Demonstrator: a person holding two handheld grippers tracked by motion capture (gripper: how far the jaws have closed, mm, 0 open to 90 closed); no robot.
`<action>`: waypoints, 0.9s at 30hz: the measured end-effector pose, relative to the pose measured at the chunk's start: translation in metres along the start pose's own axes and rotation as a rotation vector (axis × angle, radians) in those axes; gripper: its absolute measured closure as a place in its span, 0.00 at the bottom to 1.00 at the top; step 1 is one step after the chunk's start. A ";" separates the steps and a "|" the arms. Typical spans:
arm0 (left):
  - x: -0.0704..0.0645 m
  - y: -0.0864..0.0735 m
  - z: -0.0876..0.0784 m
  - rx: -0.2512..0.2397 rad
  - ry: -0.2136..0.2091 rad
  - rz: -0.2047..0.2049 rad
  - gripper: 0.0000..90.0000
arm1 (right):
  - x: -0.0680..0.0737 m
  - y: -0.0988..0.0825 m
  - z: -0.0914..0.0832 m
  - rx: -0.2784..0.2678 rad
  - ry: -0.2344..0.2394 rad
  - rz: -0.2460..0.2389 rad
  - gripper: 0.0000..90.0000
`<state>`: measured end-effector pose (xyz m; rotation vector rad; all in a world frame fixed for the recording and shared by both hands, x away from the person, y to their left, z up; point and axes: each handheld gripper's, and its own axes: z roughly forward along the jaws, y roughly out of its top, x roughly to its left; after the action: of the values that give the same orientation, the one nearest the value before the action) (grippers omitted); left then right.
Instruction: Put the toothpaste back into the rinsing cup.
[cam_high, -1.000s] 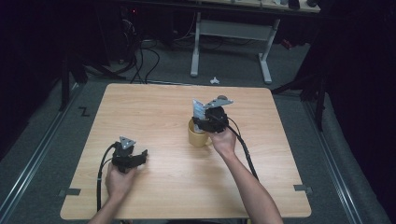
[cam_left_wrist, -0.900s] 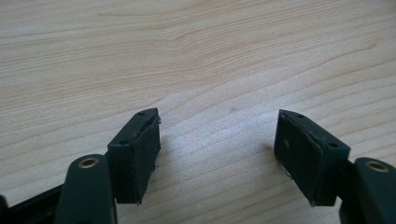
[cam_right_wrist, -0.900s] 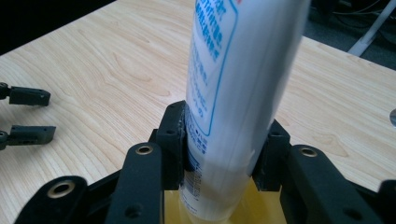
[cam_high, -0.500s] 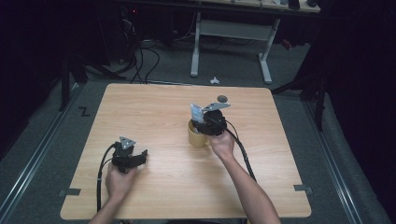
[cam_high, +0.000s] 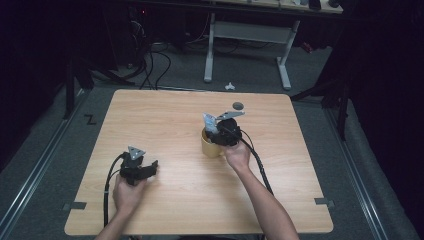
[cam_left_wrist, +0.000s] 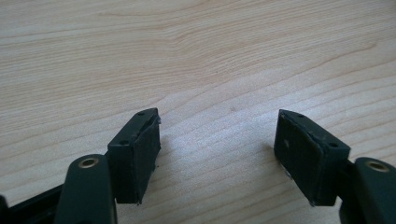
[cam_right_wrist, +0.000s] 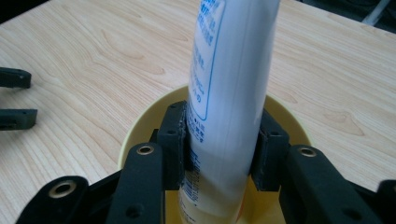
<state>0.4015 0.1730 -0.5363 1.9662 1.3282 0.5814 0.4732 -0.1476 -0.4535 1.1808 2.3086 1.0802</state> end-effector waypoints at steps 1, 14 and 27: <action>0.000 0.000 0.000 0.000 0.001 0.000 0.35 | 0.000 0.000 0.001 0.002 -0.001 0.002 0.70; 0.000 0.000 0.000 -0.001 0.002 -0.001 0.35 | -0.002 -0.004 0.003 0.020 0.002 0.008 0.69; 0.000 0.000 0.000 -0.001 0.002 -0.002 0.35 | 0.000 -0.002 -0.007 -0.012 0.014 -0.005 0.65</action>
<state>0.4018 0.1728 -0.5364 1.9638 1.3298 0.5831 0.4673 -0.1517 -0.4503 1.1665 2.3108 1.1029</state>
